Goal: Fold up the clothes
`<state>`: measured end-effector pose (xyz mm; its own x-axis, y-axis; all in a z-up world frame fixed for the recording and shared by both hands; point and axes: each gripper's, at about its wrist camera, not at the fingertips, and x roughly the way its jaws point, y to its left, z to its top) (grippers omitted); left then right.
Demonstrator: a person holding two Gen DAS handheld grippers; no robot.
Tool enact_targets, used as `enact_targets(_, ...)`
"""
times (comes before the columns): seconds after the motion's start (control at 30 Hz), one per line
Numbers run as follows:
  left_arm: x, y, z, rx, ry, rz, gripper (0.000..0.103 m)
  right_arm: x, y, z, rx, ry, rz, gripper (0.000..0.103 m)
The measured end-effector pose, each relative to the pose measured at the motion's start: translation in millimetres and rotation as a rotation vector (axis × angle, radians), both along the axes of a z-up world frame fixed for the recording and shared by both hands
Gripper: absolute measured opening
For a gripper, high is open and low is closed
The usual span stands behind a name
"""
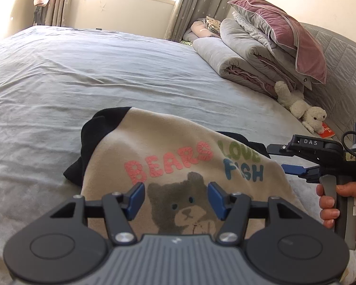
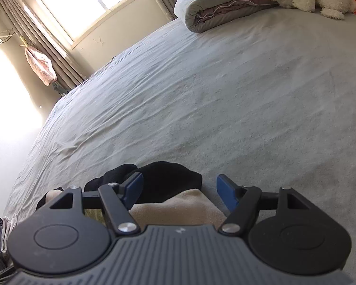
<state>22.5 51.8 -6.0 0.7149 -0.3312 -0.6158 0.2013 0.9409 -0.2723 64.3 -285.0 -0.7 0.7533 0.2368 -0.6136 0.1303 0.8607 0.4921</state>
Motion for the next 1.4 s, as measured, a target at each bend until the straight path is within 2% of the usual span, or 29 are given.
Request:
enact_targets(0.2, 6.0, 6.9, -8.3, -0.011, 0.032, 0.028, 0.059, 5.6, 10.0, -10.7, -0.035, 0.008, 0.018, 0.072)
enact_targets(0.27, 7.8, 9.8, -9.9, -0.02, 0.043, 0.047, 0.059, 4.0, 15.3, -9.4, -0.068, -0.004, 0.038, 0.069)
enact_targets(0.33, 9.9, 11.0, -11.5, -0.039, 0.062, 0.063, 0.062, 1.8, 19.3, -7.0, -0.081, -0.011, 0.064, 0.051)
enact_targets(0.37, 9.8, 10.5, -11.8, -0.045, 0.069, 0.067, 0.065, 1.4, 22.4, -5.0, -0.092, -0.014, 0.078, 0.046)
enact_targets(0.43, 9.2, 9.7, -11.5, -0.049, 0.076, 0.069, 0.074, -2.5, 27.6, 1.1, -0.12, -0.038, 0.086, 0.026)
enact_targets(0.5, 8.7, 9.0, -11.2, -0.053, 0.083, 0.072, 0.078, -6.4, 32.8, 7.2, -0.148, -0.062, 0.094, 0.022)
enact_targets(0.6, 6.1, 10.3, -9.2, -0.058, 0.08, 0.09, 0.084, -14.7, 38.8, 18.6, -0.153, -0.111, 0.109, 0.021)
enact_targets(0.7, 2.9, 15.0, -6.8, -0.088, 0.077, 0.113, 0.089, -23.5, 46.7, 30.6, -0.123, -0.158, 0.174, 0.021)
enact_targets(0.8, -0.3, 20.0, -3.6, -0.117, 0.074, 0.13, 0.09, -33.8, 58.7, 40.3, -0.091, -0.179, 0.27, 0.021)
enact_targets(0.9, -4.1, 23.8, 1.3, -0.139, 0.053, 0.14, 0.09, -47.9, 78.3, 45.7, -0.113, -0.169, 0.372, 0.021)
enact_targets(1.03, -8.9, 26.7, 6.2, -0.159, 0.014, 0.153, 0.09, -61.2, 105.0, 40.9, -0.169, -0.141, 0.492, 0.021)
enact_targets(1.13, -8.3, 26.6, 4.4, -0.167, 0.019, 0.153, 0.09, -61.8, 118.3, 31.5, -0.198, -0.089, 0.546, 0.021)
enact_targets(1.3, -4.6, 21.5, -1.1, -0.143, 0.039, 0.148, 0.09, -47.9, 127.6, 4.5, -0.171, 0.049, 0.558, 0.021)
enact_targets(1.4, -1.7, 20.0, -3.9, -0.13, 0.049, 0.15, 0.09, -46.2, 132.4, 6.1, -0.185, 0.046, 0.568, 0.023)
